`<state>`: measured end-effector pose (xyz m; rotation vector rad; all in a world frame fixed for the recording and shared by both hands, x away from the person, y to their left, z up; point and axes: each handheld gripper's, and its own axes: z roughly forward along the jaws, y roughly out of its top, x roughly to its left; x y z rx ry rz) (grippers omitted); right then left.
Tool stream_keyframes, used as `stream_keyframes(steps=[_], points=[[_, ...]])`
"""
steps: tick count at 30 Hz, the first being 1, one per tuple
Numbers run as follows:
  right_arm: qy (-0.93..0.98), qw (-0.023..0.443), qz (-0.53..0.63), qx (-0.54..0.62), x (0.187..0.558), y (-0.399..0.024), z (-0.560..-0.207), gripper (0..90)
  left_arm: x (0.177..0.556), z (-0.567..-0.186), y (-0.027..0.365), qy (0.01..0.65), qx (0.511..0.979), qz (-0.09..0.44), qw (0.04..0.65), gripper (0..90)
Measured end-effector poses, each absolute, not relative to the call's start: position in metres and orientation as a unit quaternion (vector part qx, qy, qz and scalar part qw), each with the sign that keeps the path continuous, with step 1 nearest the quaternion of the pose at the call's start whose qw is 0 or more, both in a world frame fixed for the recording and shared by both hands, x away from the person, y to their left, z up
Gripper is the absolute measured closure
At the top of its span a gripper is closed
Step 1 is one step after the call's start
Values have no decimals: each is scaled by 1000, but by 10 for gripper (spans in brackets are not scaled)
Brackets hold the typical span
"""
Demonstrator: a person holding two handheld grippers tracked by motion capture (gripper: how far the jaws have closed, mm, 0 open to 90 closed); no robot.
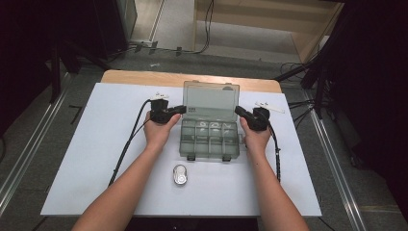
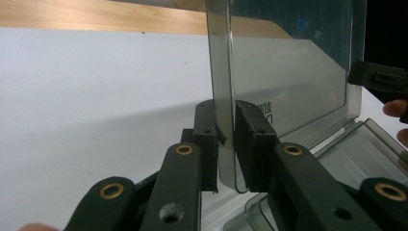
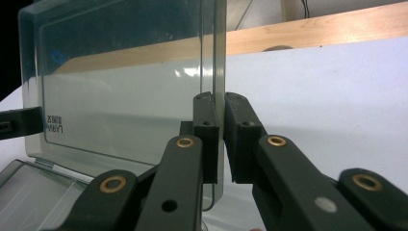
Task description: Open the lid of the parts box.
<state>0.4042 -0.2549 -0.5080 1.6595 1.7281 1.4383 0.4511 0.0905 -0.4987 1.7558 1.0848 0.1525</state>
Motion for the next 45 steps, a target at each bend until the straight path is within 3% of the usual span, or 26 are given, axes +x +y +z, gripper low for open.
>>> stream_keyframes(steps=[24,41,45], points=[[612,141,500,597,413,-257,-518,797,458,-508,92,473,723,16,504,693],[618,126,484,606,416,-258,-521,780,457,-509,92,475,740,23,475,673],[627,148,477,597,413,-257,-518,708,455,-508,93,470,743,35,475,620]])
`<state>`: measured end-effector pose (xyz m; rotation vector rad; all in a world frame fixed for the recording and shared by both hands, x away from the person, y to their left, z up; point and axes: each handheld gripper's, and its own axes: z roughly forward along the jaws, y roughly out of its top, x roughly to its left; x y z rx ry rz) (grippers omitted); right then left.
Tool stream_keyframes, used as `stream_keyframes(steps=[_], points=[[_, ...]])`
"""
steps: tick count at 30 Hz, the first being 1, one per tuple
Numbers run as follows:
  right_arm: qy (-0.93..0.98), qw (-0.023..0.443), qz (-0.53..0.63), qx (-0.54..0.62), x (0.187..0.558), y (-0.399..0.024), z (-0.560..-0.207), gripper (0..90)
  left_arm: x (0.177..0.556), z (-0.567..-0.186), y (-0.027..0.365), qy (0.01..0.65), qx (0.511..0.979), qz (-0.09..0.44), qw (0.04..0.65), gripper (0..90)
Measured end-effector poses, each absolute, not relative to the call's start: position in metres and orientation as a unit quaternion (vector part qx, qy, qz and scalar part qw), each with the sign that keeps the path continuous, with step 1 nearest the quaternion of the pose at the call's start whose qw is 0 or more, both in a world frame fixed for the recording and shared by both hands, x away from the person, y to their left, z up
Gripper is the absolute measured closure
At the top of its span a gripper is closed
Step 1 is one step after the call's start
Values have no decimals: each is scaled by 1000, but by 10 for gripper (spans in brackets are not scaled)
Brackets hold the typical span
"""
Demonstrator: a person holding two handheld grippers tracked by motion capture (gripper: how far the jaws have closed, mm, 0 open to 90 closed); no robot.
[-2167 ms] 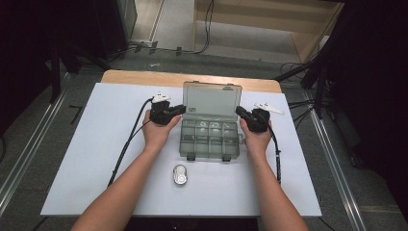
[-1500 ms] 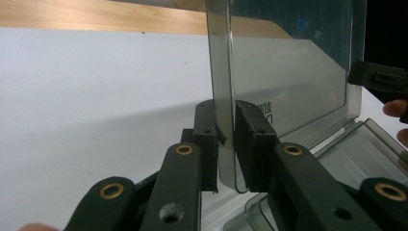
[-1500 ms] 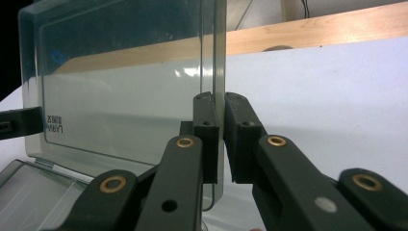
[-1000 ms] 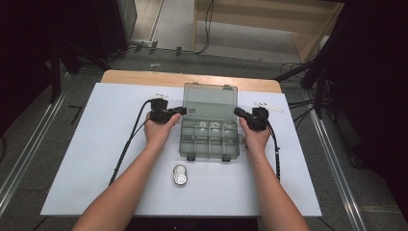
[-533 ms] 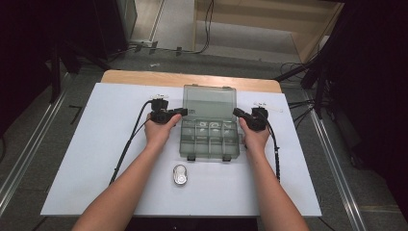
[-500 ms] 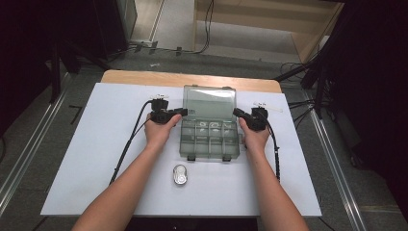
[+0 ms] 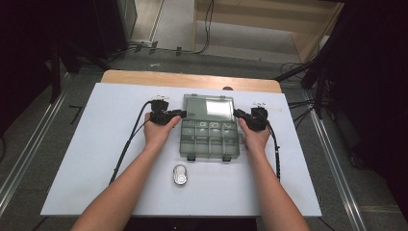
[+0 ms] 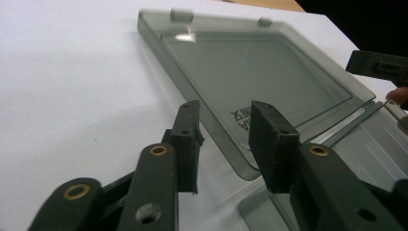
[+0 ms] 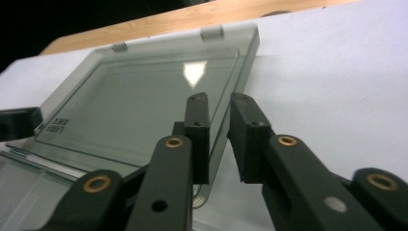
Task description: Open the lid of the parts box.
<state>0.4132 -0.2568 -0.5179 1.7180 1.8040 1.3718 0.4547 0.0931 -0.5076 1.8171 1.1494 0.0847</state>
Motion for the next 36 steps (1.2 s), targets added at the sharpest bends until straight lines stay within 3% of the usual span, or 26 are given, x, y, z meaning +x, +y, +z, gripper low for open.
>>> stream_keyframes(steps=[4,8,9,10,11,14,17,20,22,36], points=[[629,162,477,592,410,-258,-515,593,450,-503,96,458,746,53,481,552],[621,175,487,588,402,-261,-510,418,444,-497,96,438,755,70,483,389],[621,175,487,588,402,-261,-510,418,442,-495,97,435,756,77,483,389],[622,185,488,584,398,-261,-507,362,439,-492,99,429,753,82,492,329],[622,185,488,584,398,-261,-507,362,439,-492,99,429,753,82,492,299],[629,203,486,571,390,-258,-500,219,434,-489,104,422,749,86,503,219],[631,206,490,565,386,-257,-497,151,430,-487,108,413,752,85,507,128],[637,209,492,555,379,-255,-494,0,423,-484,113,400,755,98,511,49],[637,206,500,549,375,-256,-493,0,417,-481,119,386,754,102,522,0],[639,218,515,528,349,-259,-484,0,388,-468,139,352,751,131,543,0]])
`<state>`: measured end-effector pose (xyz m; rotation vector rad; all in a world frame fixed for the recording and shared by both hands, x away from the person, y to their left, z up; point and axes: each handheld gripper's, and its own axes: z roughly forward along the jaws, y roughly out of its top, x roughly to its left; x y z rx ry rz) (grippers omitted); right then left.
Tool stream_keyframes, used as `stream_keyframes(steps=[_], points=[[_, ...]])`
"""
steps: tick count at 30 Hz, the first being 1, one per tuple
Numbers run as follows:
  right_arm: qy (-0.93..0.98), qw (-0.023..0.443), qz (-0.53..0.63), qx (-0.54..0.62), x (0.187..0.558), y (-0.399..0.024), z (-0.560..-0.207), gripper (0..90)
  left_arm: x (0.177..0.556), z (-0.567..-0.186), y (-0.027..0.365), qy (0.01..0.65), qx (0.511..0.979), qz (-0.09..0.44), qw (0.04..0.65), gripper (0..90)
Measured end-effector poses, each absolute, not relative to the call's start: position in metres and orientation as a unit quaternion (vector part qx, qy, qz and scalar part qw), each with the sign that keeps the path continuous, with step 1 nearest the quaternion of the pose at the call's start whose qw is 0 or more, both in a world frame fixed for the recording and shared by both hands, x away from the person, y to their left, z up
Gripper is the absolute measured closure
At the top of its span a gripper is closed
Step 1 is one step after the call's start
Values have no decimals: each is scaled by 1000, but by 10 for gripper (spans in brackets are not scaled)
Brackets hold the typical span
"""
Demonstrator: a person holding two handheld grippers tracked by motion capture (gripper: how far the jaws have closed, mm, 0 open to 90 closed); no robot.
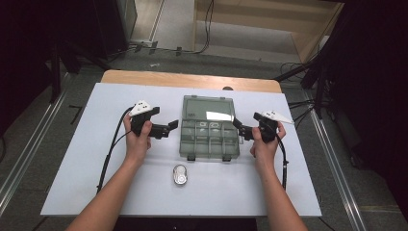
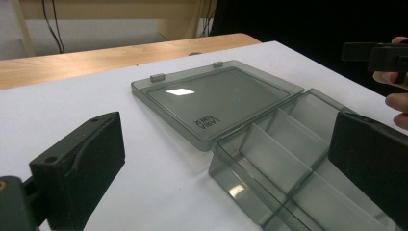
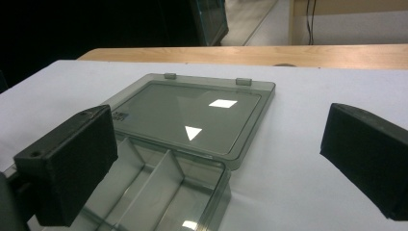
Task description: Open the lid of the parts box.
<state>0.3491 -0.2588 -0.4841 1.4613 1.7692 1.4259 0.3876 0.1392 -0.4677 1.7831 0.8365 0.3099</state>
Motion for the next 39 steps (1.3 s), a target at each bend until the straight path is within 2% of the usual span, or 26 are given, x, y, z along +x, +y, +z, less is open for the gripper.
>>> stream_keyframes(steps=[18,39], points=[[640,243,531,500,314,-266,-478,0,349,-467,179,343,746,167,545,0],[644,252,529,492,281,-272,-481,0,309,-477,206,347,744,167,546,0]])
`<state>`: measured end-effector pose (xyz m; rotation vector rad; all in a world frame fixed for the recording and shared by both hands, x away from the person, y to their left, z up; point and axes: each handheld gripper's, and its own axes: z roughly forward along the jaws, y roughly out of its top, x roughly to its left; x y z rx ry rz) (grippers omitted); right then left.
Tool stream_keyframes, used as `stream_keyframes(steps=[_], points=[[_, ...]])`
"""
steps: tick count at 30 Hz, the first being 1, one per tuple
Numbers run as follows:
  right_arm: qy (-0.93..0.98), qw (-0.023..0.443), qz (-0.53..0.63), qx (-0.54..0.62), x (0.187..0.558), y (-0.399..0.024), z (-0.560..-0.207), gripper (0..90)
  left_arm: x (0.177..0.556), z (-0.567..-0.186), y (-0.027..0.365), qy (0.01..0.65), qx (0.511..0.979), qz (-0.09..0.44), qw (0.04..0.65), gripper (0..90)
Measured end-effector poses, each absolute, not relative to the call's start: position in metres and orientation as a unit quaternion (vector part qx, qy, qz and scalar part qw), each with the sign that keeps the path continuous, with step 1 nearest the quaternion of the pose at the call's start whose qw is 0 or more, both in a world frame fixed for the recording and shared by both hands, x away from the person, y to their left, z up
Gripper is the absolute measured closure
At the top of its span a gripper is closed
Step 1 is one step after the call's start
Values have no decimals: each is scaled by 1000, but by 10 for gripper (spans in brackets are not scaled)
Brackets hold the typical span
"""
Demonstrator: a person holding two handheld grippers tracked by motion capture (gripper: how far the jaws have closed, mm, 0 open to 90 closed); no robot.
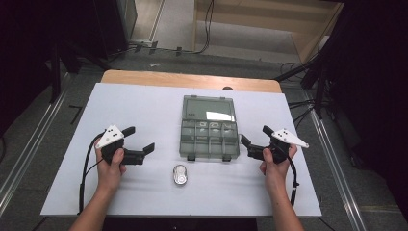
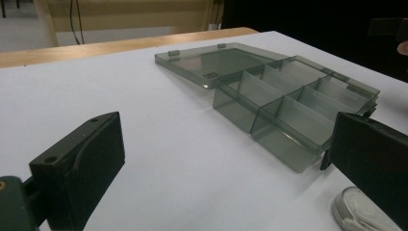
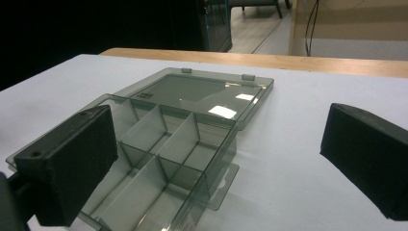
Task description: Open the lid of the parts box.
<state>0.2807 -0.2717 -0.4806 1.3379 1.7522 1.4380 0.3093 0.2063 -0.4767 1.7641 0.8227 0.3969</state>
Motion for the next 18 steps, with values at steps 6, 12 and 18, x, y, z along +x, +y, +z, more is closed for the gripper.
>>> stream_keyframes(steps=[6,12,18], points=[[649,252,527,488,276,-270,-482,0,302,-477,216,347,745,174,543,0],[651,245,534,481,268,-267,-481,0,291,-476,234,354,737,187,545,0],[647,247,538,480,262,-271,-479,0,284,-474,248,362,731,196,545,0]])
